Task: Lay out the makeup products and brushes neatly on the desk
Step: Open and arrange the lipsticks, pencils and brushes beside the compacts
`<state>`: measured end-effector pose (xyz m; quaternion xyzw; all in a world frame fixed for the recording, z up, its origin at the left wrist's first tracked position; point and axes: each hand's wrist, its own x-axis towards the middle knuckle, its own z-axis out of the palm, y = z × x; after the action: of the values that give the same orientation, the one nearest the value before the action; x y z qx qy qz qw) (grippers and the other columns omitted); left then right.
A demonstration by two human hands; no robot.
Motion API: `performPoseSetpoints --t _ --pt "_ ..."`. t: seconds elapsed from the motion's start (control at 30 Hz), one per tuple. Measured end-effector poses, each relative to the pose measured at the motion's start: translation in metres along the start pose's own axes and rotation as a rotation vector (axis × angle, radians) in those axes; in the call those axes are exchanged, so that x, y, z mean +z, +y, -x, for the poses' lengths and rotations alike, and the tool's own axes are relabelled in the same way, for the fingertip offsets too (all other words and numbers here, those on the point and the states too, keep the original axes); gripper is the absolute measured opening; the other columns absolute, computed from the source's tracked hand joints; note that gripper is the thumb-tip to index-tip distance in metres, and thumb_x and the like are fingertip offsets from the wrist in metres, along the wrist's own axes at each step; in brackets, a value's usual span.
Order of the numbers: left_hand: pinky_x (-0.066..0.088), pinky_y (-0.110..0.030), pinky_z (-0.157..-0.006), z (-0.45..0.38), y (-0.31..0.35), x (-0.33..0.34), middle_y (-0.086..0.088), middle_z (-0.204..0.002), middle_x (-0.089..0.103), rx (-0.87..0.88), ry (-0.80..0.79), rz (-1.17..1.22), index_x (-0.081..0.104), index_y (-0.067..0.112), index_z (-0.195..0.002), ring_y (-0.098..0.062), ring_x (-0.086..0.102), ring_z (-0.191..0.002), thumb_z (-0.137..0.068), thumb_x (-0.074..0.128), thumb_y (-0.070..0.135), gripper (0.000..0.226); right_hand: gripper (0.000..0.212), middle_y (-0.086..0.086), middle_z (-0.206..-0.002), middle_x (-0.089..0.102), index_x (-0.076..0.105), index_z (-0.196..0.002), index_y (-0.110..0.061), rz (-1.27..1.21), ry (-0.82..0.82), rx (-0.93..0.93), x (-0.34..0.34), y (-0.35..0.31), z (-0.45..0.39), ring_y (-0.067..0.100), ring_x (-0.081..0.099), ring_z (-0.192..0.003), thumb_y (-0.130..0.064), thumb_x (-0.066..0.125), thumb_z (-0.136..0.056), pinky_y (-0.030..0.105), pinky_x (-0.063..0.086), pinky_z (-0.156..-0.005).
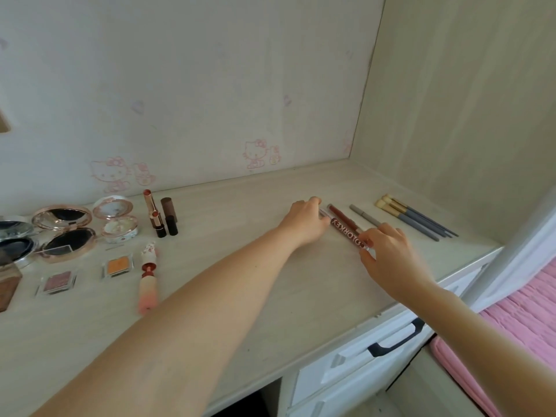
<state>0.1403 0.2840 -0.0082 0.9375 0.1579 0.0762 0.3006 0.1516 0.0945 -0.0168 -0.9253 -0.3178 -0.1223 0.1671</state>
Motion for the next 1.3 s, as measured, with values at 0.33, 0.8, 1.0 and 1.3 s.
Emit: performPoseSetpoints --t 0.33,0.8,1.0,1.3 --pt "0.034 -0.029 -0.106 0.004 -0.003 -0.003 -0.008 -0.138 0.052 -0.009 0.022 0.075 0.045 0.010 -0.137 -0.025 0.045 -0.129 -0.091 0.054 0.021 0.048 0.021 0.002 -0.105 0.060 0.057 -0.114 -0.020 -0.054 -0.019 -0.020 -0.001 -0.005 0.004 0.020 0.055 -0.096 -0.020 0.055 -0.093 0.036 0.053 -0.080" --pt "0.052 -0.031 -0.093 0.057 -0.032 -0.045 -0.010 -0.098 0.072 -0.213 0.190 0.455 0.067 0.008 -0.106 -0.021 0.068 -0.095 -0.079 0.069 0.012 0.027 0.025 0.006 -0.108 0.062 0.062 -0.114 -0.011 -0.278 -0.068 0.017 -0.015 -0.054 0.025 0.011 0.059 -0.083 -0.005 0.058 -0.090 0.009 0.044 -0.072" --pt "0.060 -0.031 -0.074 0.102 -0.044 -0.084 -0.021 -0.090 0.064 -0.314 0.239 1.127 0.063 -0.002 -0.090 -0.027 0.068 -0.077 -0.077 0.070 -0.010 0.017 0.026 -0.005 -0.101 0.064 0.062 -0.109 -0.020 -0.452 -0.092 0.046 -0.022 -0.093 0.037 0.002 0.061 -0.079 -0.007 0.062 -0.087 0.006 0.044 -0.056" --pt "0.058 -0.022 -0.064 0.158 -0.086 -0.132 -0.008 -0.075 0.067 -0.381 0.289 1.415 0.065 0.001 -0.080 -0.015 0.064 -0.068 -0.080 0.071 0.000 0.006 0.017 -0.015 -0.083 0.068 0.065 -0.092 -0.026 -0.606 -0.159 0.016 -0.025 -0.167 0.061 -0.005 0.063 -0.068 -0.017 0.073 -0.080 0.006 0.048 -0.059"
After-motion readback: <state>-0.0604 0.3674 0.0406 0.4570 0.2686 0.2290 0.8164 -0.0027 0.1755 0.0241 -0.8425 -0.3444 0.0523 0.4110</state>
